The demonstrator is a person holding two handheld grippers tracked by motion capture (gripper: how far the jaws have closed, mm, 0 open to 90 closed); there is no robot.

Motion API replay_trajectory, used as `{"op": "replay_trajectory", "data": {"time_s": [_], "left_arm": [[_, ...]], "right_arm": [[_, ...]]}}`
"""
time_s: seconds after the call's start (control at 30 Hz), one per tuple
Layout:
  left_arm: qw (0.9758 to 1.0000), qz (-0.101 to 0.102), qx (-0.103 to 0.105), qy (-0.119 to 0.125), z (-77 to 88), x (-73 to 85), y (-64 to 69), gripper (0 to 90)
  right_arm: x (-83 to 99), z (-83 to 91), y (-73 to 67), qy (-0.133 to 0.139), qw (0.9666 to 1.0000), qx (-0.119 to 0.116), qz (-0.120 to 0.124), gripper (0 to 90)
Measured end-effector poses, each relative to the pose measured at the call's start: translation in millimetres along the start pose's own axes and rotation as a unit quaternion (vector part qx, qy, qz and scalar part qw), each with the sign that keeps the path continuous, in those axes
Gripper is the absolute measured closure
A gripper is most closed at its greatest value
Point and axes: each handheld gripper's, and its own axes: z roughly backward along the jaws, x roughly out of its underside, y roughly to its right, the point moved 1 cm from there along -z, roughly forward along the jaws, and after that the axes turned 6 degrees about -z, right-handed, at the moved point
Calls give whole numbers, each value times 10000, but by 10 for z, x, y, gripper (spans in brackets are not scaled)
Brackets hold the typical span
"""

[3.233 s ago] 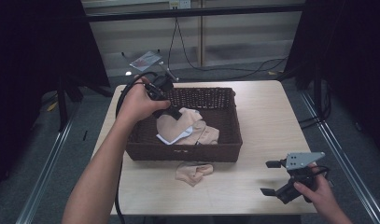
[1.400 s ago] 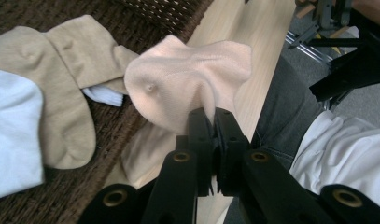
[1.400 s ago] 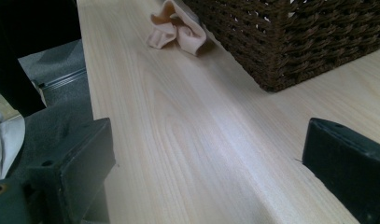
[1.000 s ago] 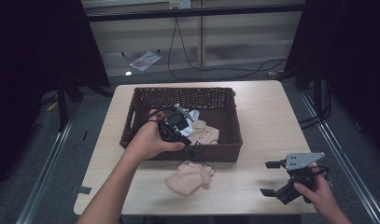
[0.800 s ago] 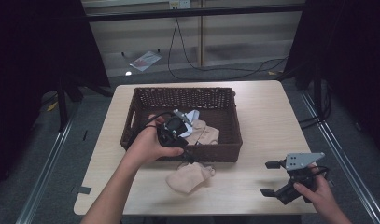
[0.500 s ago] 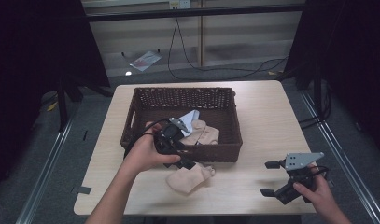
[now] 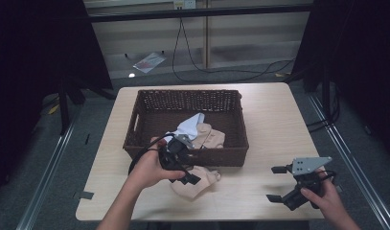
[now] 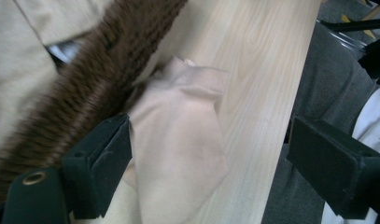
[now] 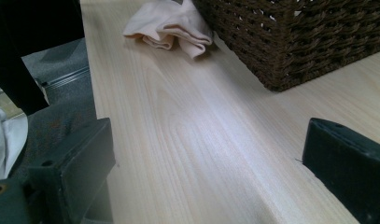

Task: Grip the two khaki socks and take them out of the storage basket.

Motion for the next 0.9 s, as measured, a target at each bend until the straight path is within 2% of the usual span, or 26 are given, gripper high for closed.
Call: {"op": "replay_trajectory", "data": {"time_s": [0.17, 0.23, 0.27, 0.3, 0.37, 0.4, 0.43, 0.63, 0.67, 0.7, 0.83, 0.87, 0.9], "left_arm": [[10000, -55, 49, -22, -108, 62, 29, 129], [9997, -188, 51, -144, -162, 91, 31, 125], [9998, -177, 42, -121, -182, 101, 42, 123], [9996, -249, 39, -142, -194, 110, 42, 120], [9998, -205, 42, -74, -222, 129, 56, 119], [9995, -286, 28, -120, -225, 140, 49, 118], [9997, -217, 39, -45, -243, 152, 59, 117], [9995, -293, 41, -58, -294, 231, 42, 109], [9998, -180, 10, 21, -313, 242, 53, 107], [9997, -227, -11, 5, -319, 250, 44, 106], [9997, -209, -8, 100, -372, 274, 48, 102], [9996, -275, 17, 81, -378, 276, 42, 102], [9997, -229, -21, 117, -396, 281, 50, 102]], "right_arm": [[1, -1, 1, -2, 10000, 14, 2, 16], [2, -7, 1, -2, 10000, -4, 4, 16], [2, -8, 1, -2, 10000, -5, 4, 17], [2, -8, 0, -1, 10000, -6, 3, 17], [2, -6, -1, -4, 10000, -11, 3, 16], [3, -6, 0, -9, 10000, -6, 8, 16], [3, -5, 1, -13, 10000, -2, 11, 16], [2, -8, 0, -18, 10000, -3, 17, 16], [2, -7, 0, -17, 10000, -4, 18, 16], [2, -5, 1, -12, 10000, -1, 17, 17], [2, -6, 4, -22, 10000, 9, 36, 16], [2, -9, 5, -28, 10000, 19, 53, 16], [3, -10, 6, -41, 10000, 12, 71, 16]]}}
